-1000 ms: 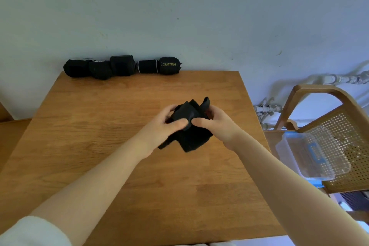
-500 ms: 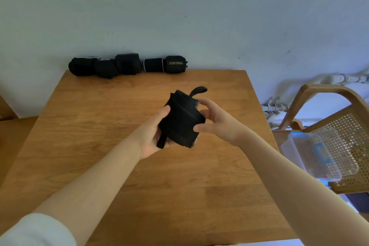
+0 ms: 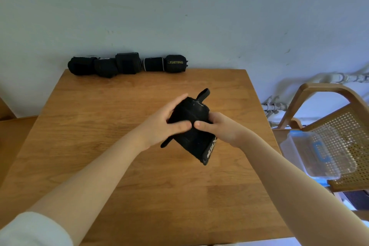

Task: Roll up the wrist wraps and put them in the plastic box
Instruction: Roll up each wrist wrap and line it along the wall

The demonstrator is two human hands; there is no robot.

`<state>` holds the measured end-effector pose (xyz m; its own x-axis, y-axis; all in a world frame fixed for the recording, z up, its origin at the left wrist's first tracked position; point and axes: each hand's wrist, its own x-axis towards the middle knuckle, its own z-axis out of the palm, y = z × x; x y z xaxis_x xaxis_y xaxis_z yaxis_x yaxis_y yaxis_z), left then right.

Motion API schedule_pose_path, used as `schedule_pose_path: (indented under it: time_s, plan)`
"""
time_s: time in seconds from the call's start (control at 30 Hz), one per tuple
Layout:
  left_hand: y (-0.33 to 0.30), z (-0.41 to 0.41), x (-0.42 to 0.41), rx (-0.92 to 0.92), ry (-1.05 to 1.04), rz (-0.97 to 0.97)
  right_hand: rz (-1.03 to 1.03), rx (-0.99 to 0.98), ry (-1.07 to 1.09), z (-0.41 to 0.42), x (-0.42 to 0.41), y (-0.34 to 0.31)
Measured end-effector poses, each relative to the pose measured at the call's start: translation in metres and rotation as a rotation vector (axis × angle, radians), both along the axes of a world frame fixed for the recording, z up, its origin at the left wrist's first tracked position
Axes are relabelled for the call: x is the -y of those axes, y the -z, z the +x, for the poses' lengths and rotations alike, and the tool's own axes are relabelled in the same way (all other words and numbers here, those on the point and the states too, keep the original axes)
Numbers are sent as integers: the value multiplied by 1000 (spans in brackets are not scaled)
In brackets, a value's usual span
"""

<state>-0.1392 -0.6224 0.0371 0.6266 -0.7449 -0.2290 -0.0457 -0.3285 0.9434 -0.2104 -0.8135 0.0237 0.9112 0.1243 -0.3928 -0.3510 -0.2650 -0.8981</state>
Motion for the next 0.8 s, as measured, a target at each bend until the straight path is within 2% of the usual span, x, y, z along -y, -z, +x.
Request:
schedule_pose_path:
  time_s: [0.17,0.3,0.4,0.5,0.57,0.8]
  plan:
    - [6,0,-1,221,304,223,-65,-86,-87,1,8,-5]
    - [9,-1,4,471,328,299,-59,-114,-114,0,9,-5]
    - [13,3,2,591,313,361,-146,-112,-61,1,12,-4]
    - [23,7,-5,542,301,386,-261,-125,-34,3,17,-4]
    - [26,7,-7,452,285,360,-249,-122,-23,4,20,-5]
    - [18,3,-9,122,160,69,-116,-33,60,5,18,2]
